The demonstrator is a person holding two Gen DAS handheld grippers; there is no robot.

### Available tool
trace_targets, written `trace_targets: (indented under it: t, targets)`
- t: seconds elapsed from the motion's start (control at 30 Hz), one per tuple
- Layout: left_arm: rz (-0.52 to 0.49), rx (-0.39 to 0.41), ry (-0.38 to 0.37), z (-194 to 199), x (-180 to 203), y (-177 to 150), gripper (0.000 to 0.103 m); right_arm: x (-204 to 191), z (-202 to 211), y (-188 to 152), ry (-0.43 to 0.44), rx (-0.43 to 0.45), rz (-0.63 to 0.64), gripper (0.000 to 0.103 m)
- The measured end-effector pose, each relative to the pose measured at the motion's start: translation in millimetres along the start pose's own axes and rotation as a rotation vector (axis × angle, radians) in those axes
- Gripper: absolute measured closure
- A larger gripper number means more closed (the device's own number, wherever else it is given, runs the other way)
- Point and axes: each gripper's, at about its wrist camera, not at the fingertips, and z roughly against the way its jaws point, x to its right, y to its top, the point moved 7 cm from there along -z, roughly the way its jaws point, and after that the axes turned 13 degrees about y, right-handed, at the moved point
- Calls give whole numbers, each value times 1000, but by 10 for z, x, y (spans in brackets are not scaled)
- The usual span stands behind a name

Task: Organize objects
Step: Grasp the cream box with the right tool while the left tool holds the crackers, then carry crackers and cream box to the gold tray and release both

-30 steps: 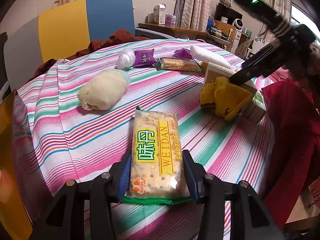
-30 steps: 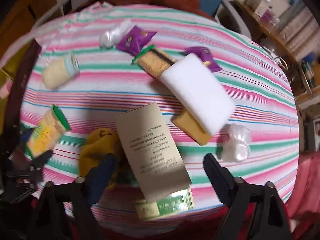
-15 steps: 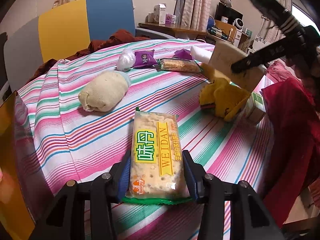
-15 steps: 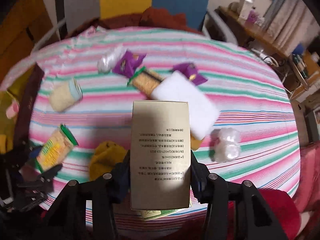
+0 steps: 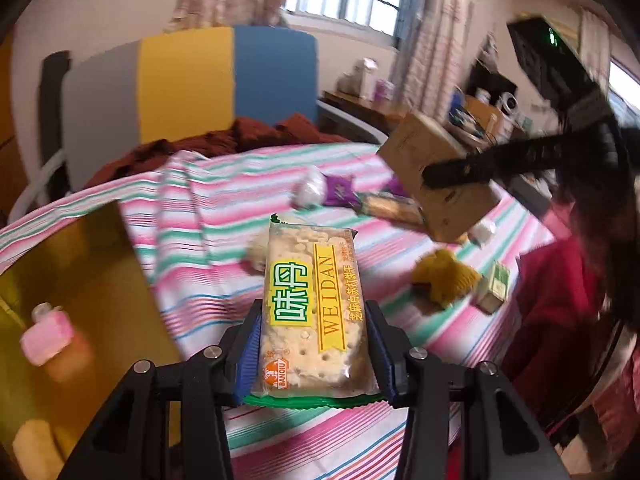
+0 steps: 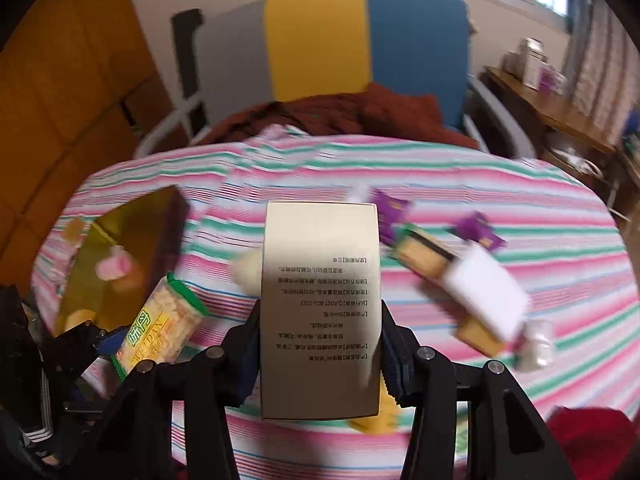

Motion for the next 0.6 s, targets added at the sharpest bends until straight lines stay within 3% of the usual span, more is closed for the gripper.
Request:
trace_targets:
  t: [0.17,0.23,0.4,0.6]
  targets:
    - [104,47,83,245,-487,102,55,-461,-237,100,78,-9,49,52]
    - [149,54,126,318,-741,110,55,-837,-425,140,131,-23,94,52]
    - [253,38,260,412,-1433,10,55,-1360,-795,160,193,-74,155,52]
    - [349,-6,435,429,-2220,-265,55,-1687,-1258,216,221,-127,172,52]
